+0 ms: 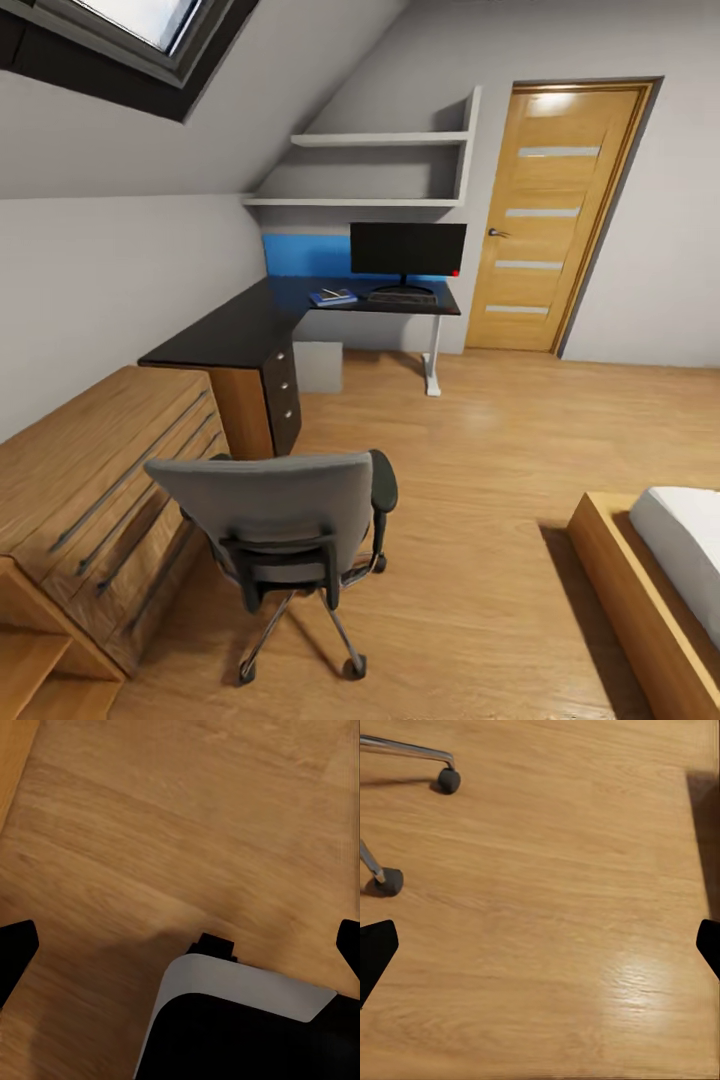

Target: In the bedroom, organize the workspace by keeping the computer under the desk, ensuring the monitor is on the desk, placing the keyboard on the desk next to the monitor, placing the mouse on the desk next to the keyboard, moving the folder from the swivel chair onto the desk next to the mouse, stacking the notebook on top of the folder with the pen on top of the notebook, and positioning the swivel chair next to the desk.

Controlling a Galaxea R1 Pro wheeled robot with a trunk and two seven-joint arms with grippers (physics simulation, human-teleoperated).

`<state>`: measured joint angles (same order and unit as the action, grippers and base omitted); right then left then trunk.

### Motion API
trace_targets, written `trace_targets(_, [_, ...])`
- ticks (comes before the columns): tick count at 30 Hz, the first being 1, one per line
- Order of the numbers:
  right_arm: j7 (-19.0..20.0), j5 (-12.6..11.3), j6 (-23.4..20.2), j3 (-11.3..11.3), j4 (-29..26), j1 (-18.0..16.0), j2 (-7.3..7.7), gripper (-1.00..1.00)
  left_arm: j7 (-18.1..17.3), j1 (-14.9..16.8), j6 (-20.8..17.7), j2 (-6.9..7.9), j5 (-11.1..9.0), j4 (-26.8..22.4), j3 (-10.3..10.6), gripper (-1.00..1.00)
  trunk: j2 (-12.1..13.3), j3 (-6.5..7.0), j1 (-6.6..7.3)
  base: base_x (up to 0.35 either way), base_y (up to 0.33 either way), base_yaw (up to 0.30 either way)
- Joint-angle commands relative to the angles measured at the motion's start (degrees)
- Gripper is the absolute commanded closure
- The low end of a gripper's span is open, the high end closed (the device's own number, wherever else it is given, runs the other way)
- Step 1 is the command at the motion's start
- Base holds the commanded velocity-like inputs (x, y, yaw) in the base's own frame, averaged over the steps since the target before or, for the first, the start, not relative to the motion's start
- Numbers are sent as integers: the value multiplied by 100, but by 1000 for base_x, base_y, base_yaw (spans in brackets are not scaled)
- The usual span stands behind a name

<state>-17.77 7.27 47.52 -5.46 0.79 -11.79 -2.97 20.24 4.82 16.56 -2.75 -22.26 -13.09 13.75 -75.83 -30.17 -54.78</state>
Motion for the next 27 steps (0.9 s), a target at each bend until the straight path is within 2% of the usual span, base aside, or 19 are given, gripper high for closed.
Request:
trace_targets(1, [-60,28,3,-43,9,-6,-1,-100,33,2,19,2,-42,0,49,-100,-3,-5,0,-13,150,-300])
trace_targets(14, [-60,29,1,-43,9,-6,-1,-100,33,3,16,2,-42,0,49,-100,-3,-5,0,-52,245,-295])
trace_targets(27, [-53,47,3,-55,15,-7,-2,-100,33,2,16,2,-42,0,49,-100,-3,-5,0,-29,44,-60])
